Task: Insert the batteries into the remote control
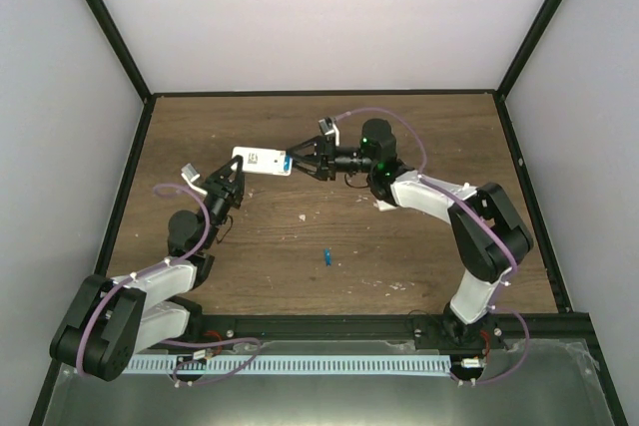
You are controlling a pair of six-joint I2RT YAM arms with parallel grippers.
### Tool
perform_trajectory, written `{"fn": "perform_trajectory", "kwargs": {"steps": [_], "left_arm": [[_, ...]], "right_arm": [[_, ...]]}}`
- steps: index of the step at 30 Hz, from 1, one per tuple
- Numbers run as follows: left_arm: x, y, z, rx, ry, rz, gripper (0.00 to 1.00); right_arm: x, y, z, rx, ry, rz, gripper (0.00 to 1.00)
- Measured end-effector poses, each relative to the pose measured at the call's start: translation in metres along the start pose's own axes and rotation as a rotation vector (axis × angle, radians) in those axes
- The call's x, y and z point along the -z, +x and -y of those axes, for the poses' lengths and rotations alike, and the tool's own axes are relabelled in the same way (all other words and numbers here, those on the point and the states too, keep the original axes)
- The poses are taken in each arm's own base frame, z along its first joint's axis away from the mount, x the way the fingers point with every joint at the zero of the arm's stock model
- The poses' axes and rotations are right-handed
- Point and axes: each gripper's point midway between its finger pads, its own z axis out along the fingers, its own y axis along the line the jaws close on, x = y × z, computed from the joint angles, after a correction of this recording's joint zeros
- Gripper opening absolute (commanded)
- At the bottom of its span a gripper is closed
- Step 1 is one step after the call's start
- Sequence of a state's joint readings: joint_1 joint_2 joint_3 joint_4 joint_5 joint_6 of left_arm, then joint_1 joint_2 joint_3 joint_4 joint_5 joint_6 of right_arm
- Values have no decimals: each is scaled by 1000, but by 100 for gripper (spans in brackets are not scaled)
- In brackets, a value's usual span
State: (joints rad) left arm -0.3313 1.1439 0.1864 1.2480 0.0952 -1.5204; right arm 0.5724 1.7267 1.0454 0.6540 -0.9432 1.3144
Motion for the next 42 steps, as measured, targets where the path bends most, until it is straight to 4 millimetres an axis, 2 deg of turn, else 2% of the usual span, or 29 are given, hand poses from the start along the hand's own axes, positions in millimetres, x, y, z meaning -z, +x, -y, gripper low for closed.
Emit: {"fn": "perform_trajectory", "kwargs": {"steps": [6, 13, 22, 42], "left_arm": [[0, 0, 0, -3, 0, 0, 0], [0, 0, 0, -3, 0, 0, 0], [0, 0, 0, -2, 0, 1, 0], [0, 0, 0, -3, 0, 1, 0]], "right_arm": [[-2, -4, -5, 5, -11, -2, 49], [-4, -4, -2, -2, -12, -19, 42], [-6, -7, -3, 4, -21, -25, 39], [-5, -8, 2, 12, -15, -37, 25]]}}
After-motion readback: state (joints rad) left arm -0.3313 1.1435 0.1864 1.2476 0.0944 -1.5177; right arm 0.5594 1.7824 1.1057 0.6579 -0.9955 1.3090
